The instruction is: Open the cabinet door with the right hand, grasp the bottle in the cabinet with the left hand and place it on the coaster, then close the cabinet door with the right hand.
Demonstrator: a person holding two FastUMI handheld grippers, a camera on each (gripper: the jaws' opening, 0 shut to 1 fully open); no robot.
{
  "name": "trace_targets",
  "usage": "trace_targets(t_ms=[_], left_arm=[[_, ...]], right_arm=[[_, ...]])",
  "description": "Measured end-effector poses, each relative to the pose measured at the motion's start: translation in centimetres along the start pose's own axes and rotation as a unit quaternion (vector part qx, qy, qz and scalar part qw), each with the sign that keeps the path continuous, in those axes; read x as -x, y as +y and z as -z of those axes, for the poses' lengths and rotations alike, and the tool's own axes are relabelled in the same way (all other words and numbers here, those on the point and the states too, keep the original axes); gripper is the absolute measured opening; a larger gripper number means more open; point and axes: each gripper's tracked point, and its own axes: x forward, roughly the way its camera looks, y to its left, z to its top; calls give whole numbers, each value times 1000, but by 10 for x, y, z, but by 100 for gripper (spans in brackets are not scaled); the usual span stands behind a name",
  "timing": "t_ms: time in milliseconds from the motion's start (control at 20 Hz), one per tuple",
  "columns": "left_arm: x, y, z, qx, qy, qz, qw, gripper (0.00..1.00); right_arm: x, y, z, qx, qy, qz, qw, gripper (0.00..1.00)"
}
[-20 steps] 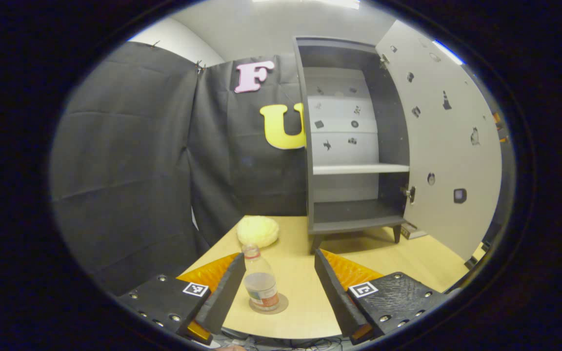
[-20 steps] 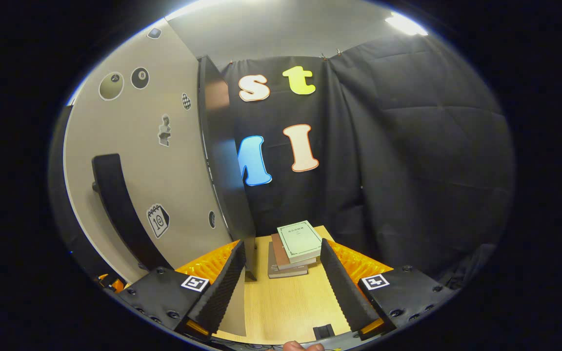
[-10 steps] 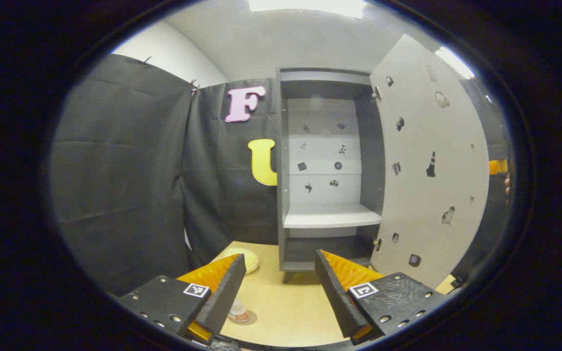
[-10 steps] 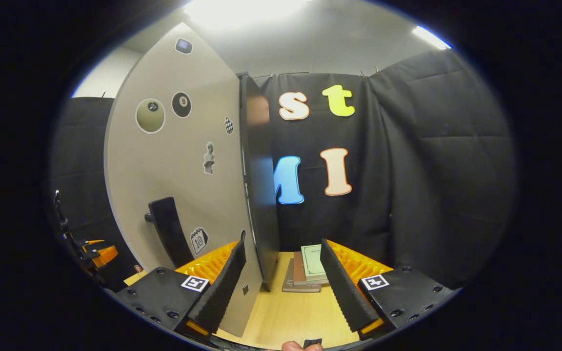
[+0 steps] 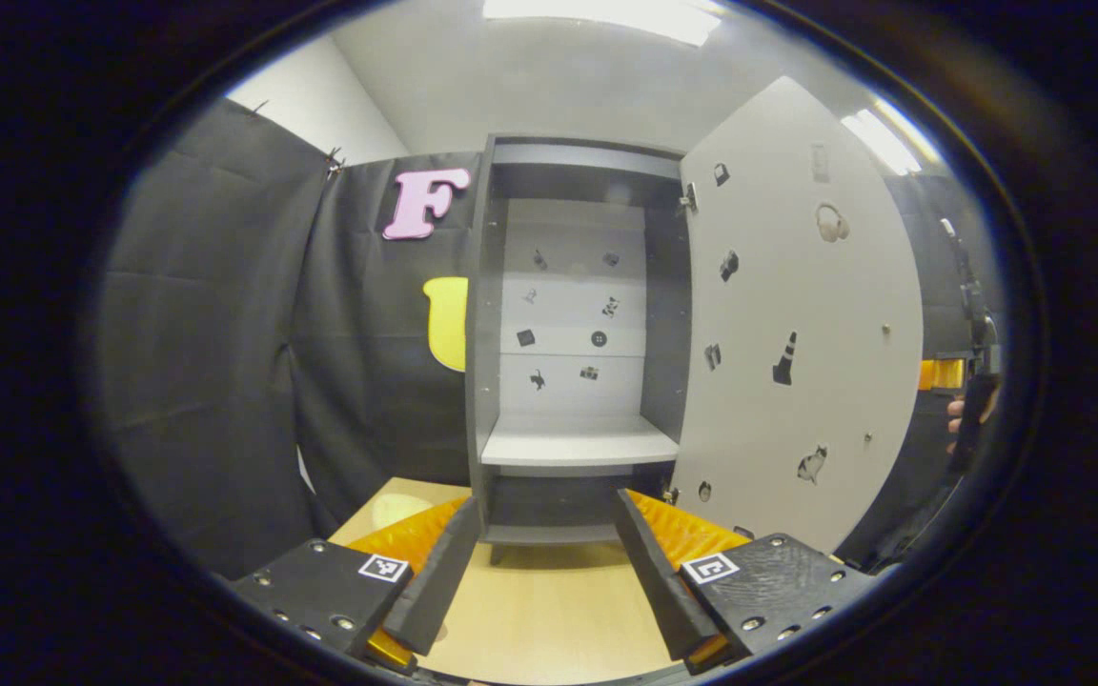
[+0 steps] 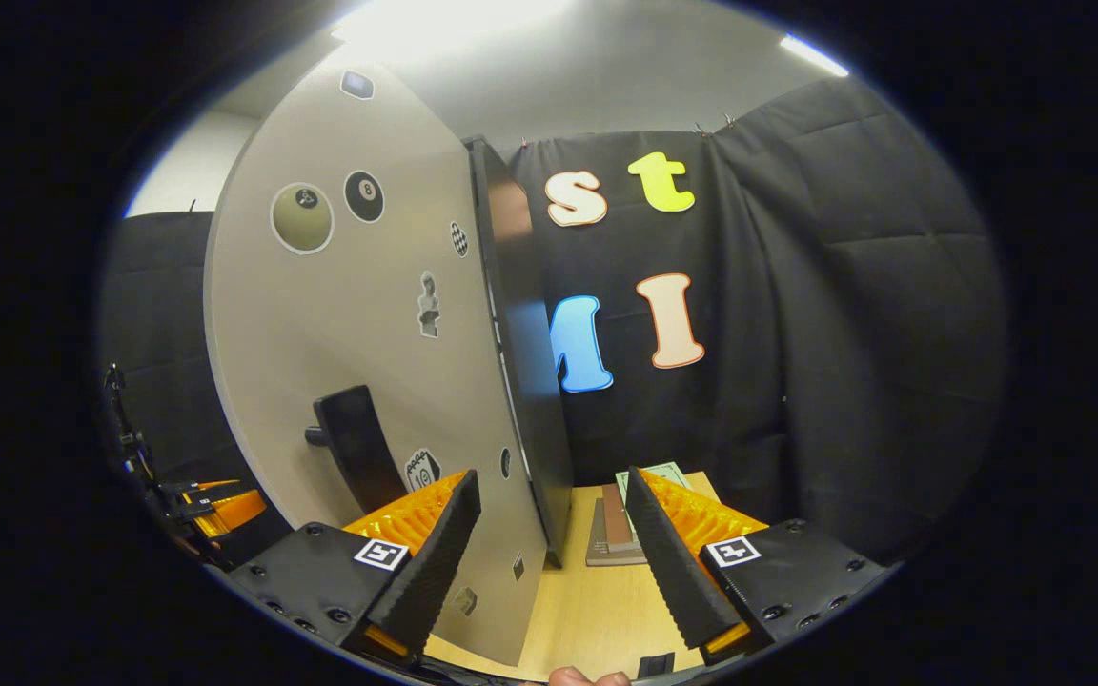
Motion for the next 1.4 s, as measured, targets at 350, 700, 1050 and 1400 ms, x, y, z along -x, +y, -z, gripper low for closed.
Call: trace_targets(t_ms=[350,700,1050,1400], left_arm=[[-13,64,12,9,14,13,1000,88],[-14,132,12,24,10,6,1000,86],[-26,166,15,20,23,12,999,86],[-18,189,17,19,26,7,999,88]], right_arm=[[8,20,-2,-16,-13,55,998,96],[2,88,3,7,-12,56,998,96],[-39,184,17,-7,5,-3,1000,96],[-69,245,25,1,10,-54,999,97]])
